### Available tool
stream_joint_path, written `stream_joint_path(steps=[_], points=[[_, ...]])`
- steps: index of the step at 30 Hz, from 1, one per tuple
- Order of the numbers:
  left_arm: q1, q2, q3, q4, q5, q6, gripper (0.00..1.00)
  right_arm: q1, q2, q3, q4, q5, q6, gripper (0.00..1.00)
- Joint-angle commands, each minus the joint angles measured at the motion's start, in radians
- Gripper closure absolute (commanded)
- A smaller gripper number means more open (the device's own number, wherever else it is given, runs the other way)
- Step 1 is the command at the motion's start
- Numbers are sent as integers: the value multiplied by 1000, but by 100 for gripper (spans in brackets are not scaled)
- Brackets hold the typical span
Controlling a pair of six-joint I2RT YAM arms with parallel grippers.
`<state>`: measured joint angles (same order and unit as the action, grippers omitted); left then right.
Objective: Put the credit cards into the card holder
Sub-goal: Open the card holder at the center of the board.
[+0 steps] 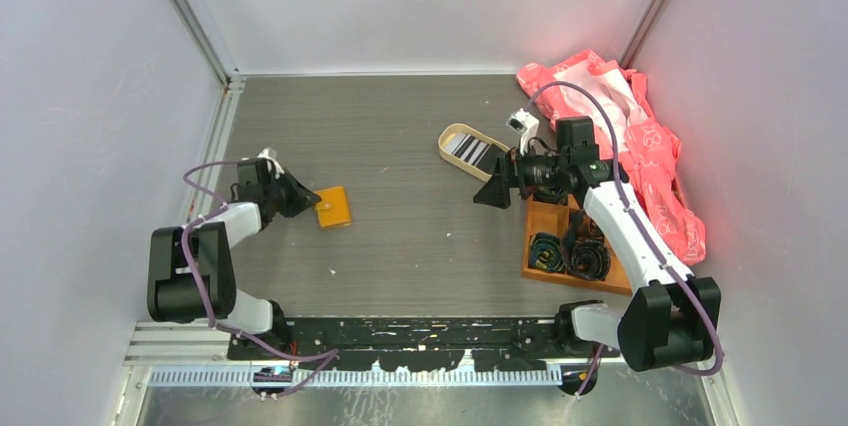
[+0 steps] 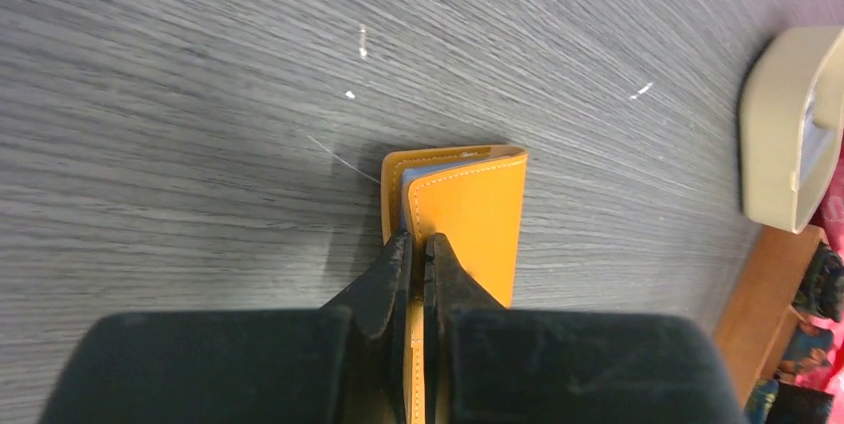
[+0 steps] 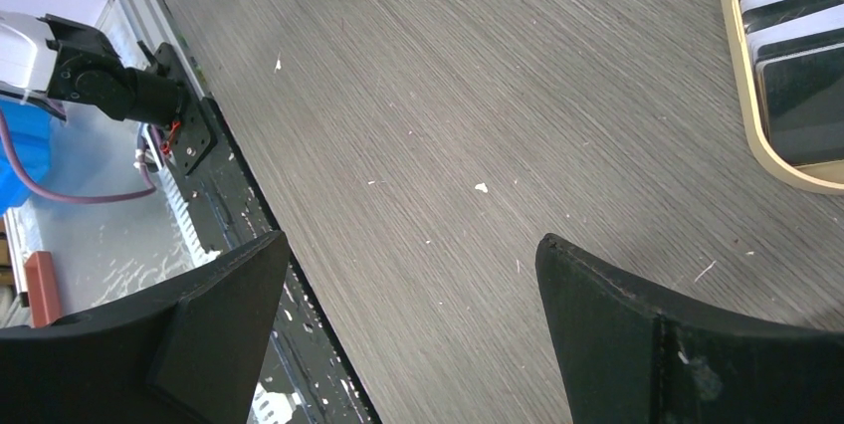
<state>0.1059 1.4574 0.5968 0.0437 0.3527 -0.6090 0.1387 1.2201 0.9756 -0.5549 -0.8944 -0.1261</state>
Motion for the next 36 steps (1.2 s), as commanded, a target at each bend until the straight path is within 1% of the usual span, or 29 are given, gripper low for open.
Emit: stream_joint_path(steps=[1, 3, 5, 8, 10, 12, 13, 15, 17, 23, 27, 30, 33, 35, 36], points=[[-1, -38, -46, 102, 89, -71, 100, 19, 14, 1, 23, -8, -21, 0], [-25, -86, -86, 169, 117, -128, 100, 42, 25, -5, 22, -8, -39, 1], [-84, -149, -131, 238, 101, -189, 100, 84, 41, -17, 29, -4, -62, 0], [-272, -251, -202, 363, -13, -268, 100, 162, 65, -51, 90, 12, -56, 0], [-408, -317, -265, 483, -120, -309, 100, 196, 90, -74, 173, 23, 41, 0], [-511, -360, -312, 615, -203, -341, 100, 202, 118, -107, 297, 20, 185, 0], [-556, -374, -325, 681, -223, -348, 100, 202, 131, -127, 381, 20, 244, 0], [-608, -370, -339, 770, -235, -362, 100, 204, 152, -162, 493, 18, 349, 1], [-640, -340, -338, 856, -209, -381, 100, 208, 164, -196, 609, 5, 421, 1], [-681, -156, -316, 1161, -92, -464, 100, 232, 172, -262, 823, -28, 540, 1], [-700, -8, -281, 1358, -15, -524, 100, 233, 181, -275, 885, -33, 600, 1], [-725, 45, -252, 1387, 9, -538, 100, 233, 189, -277, 896, -26, 623, 3], [-747, 26, -246, 1388, -1, -521, 100, 232, 195, -267, 859, 0, 606, 4], [-755, 10, -243, 1388, -2, -527, 100, 232, 205, -256, 835, -6, 600, 5], [-759, 6, -240, 1387, 2, -533, 100, 234, 210, -256, 850, -19, 611, 6]])
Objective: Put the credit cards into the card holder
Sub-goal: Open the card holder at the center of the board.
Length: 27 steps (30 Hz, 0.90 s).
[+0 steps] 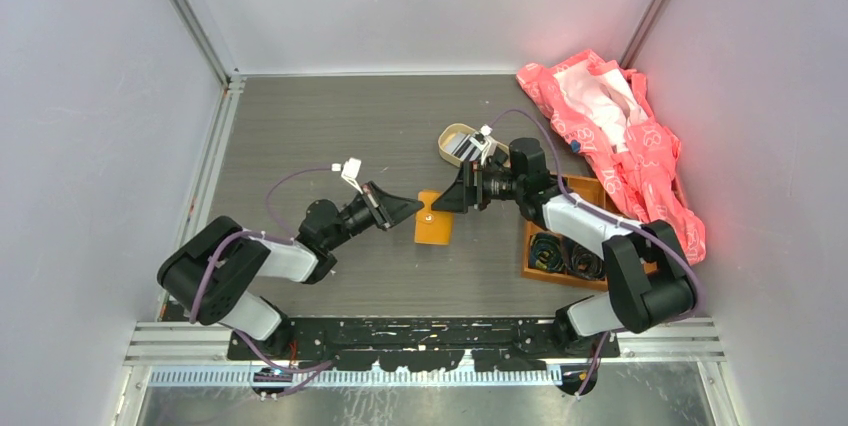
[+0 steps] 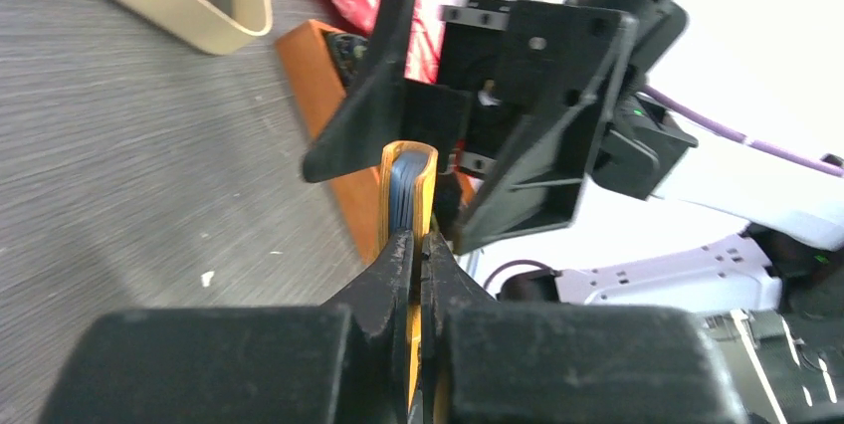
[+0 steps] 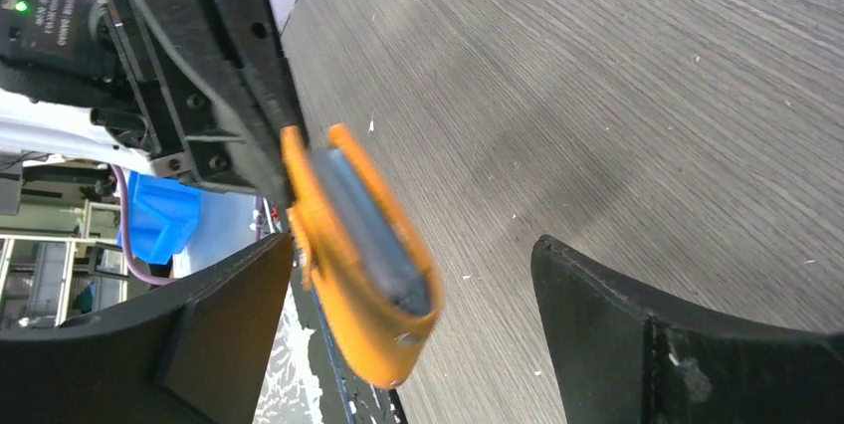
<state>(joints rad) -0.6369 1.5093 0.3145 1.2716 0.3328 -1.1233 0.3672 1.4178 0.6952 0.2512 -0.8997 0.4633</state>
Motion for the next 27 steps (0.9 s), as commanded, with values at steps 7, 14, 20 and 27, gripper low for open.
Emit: stream_joint_path(steps=[7, 14, 20, 27], points=[[-38, -54, 42, 158, 16, -18, 100, 15, 1, 10, 184, -121, 127, 58], [-47, -358, 55, -462, -198, 195, 62, 15, -64, 42, 37, -54, 41, 94], [-101, -695, 111, -1081, -451, 374, 46, 16, -43, 95, -106, 4, -18, 98], [-406, -554, 354, -1413, -775, 414, 49, 16, 18, 157, -257, 1, -78, 99]])
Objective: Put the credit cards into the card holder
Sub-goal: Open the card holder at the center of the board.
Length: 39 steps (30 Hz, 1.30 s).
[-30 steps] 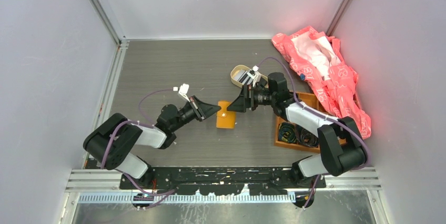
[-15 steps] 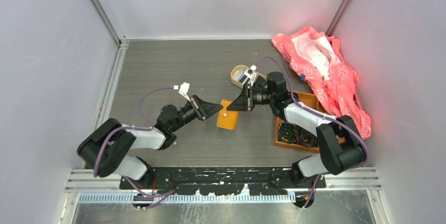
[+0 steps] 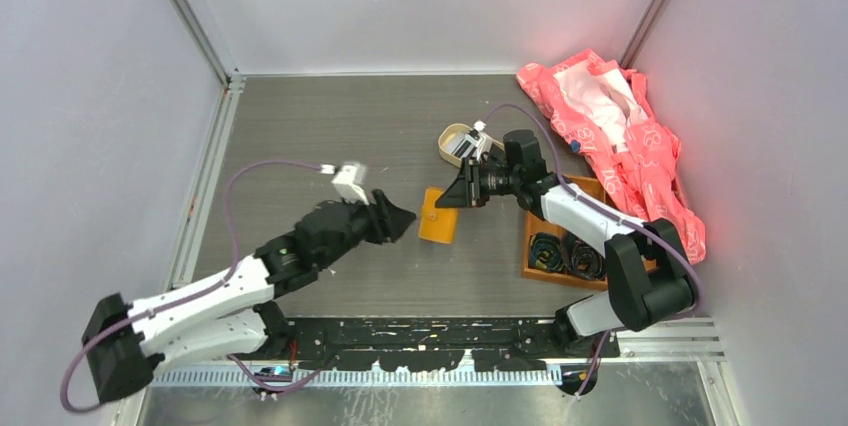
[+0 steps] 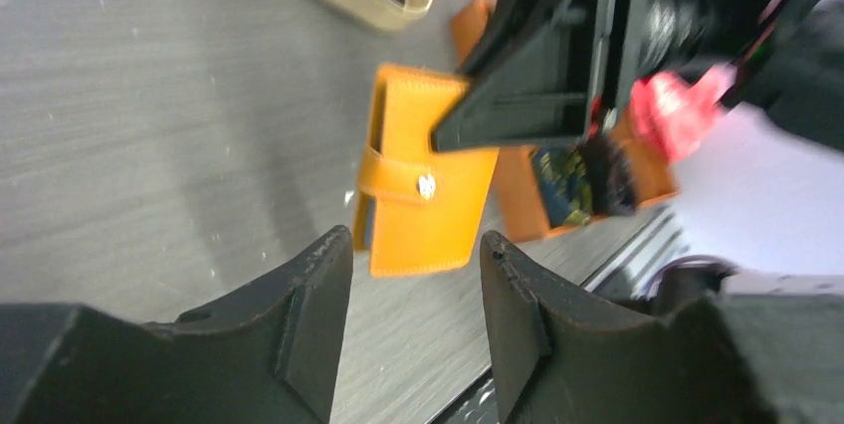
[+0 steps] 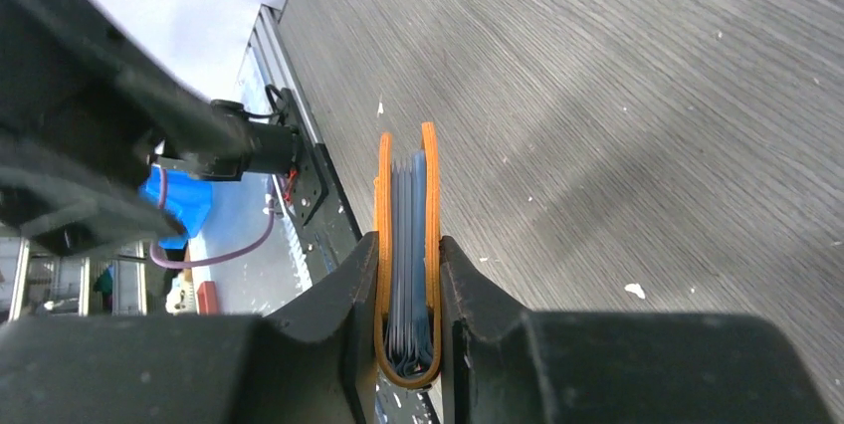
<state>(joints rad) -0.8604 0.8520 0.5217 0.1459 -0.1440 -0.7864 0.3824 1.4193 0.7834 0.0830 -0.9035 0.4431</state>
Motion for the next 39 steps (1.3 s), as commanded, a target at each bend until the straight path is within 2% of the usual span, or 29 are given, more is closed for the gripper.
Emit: stream_joint_path(steps=[1, 3, 7, 13, 17, 22, 31, 34, 39], points=[[-240, 144, 201, -334, -384, 82, 49, 1, 21, 79, -118, 9, -70, 99], [-316, 251, 298, -430, -501, 73, 49, 1, 27, 89, -142, 14, -85, 99], [-368, 426, 474, -566, -567, 43, 50, 1, 32, 92, -148, 9, -87, 99], [-381, 580, 587, -583, -614, 68, 53, 1, 28, 97, -155, 2, -90, 99], [-382, 637, 637, -583, -641, 90, 56, 1, 30, 99, -159, -4, -90, 99], [-371, 687, 663, -554, -599, 112, 62, 1, 29, 100, -161, -11, -90, 99], [-341, 715, 668, -543, -549, 127, 62, 1, 28, 103, -162, -25, -89, 99], [-316, 725, 654, -559, -561, 128, 78, 2, 26, 103, -163, -32, -87, 99], [-268, 717, 601, -516, -493, 143, 99, 2, 29, 104, -163, -34, -88, 99]])
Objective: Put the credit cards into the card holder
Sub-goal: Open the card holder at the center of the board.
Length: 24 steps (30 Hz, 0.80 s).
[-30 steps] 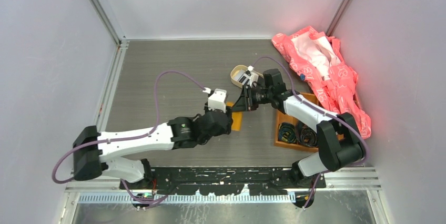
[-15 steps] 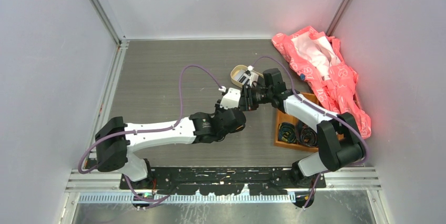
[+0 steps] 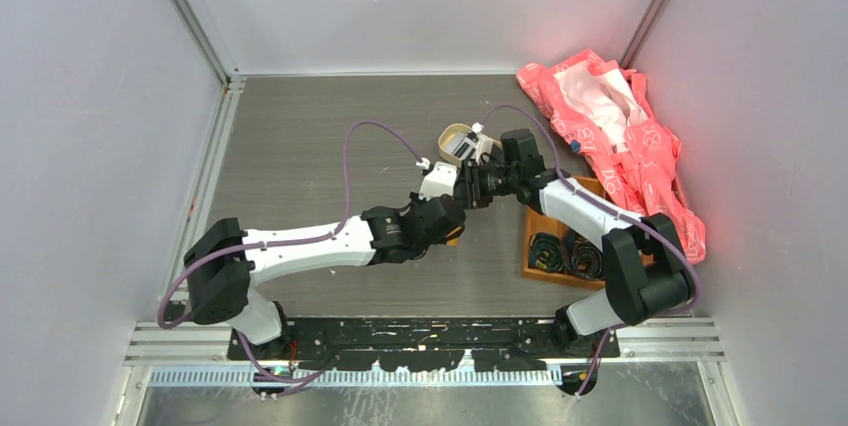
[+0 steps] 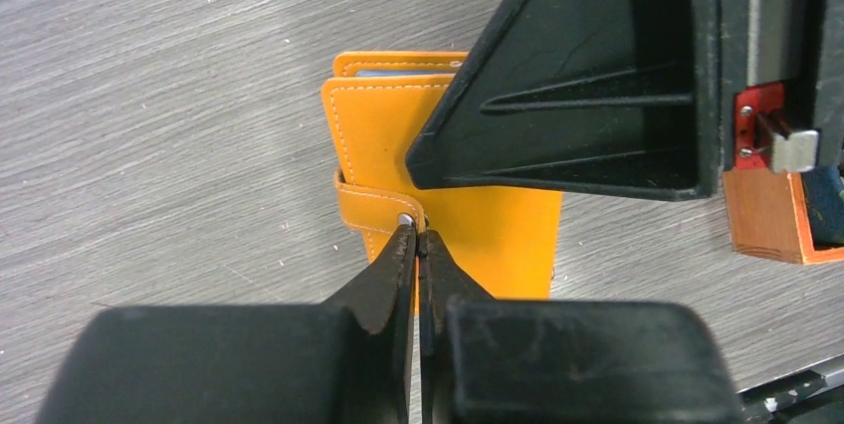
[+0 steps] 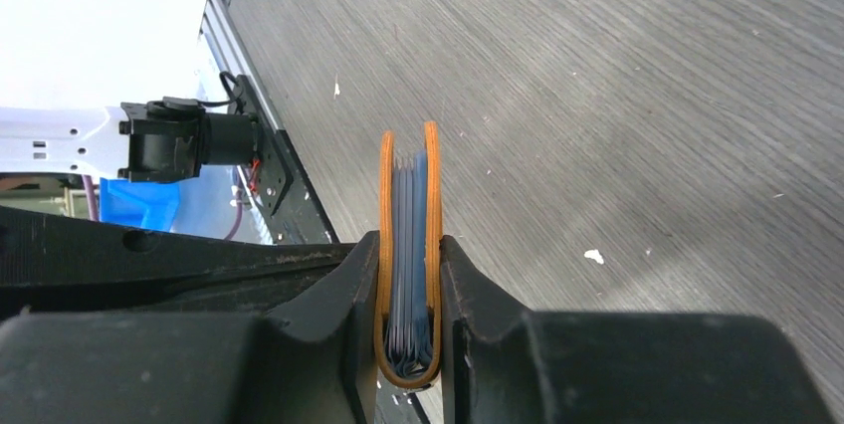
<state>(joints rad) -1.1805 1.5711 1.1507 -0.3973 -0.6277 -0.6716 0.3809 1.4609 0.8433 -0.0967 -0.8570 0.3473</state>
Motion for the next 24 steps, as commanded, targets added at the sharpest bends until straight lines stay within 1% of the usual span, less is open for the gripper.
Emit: stream_joint_path(steps=[1, 5, 8, 12, 13, 16, 18, 20, 22, 23, 24], points=[[54, -8, -37, 32, -8, 35, 100, 4, -13, 44, 16, -78, 6, 99], [64, -91, -111, 83, -30, 60, 100, 4, -21, 59, -44, -15, -40, 99], [102, -195, -204, 137, -4, 59, 100, 3, -26, 67, -76, 38, -68, 99], [163, -320, -334, 251, 132, 59, 100, 4, -20, 66, -72, 34, -66, 99], [175, -350, -364, 292, 194, 64, 100, 4, -16, 66, -70, 23, -66, 99], [213, -429, -447, 413, 345, 63, 100, 3, -1, 63, -45, -63, -61, 99], [243, -465, -479, 433, 434, 51, 100, 4, 0, 58, -27, -142, -70, 99], [266, -502, -511, 430, 484, 40, 92, 4, -3, 54, -23, -172, -82, 99], [285, -541, -559, 436, 520, 25, 89, 4, 1, 56, -22, -208, -88, 99], [294, -561, -581, 454, 537, 15, 86, 4, 4, 54, -15, -221, -86, 99], [304, -579, -604, 467, 556, 6, 81, 4, 5, 53, -11, -227, -85, 98]])
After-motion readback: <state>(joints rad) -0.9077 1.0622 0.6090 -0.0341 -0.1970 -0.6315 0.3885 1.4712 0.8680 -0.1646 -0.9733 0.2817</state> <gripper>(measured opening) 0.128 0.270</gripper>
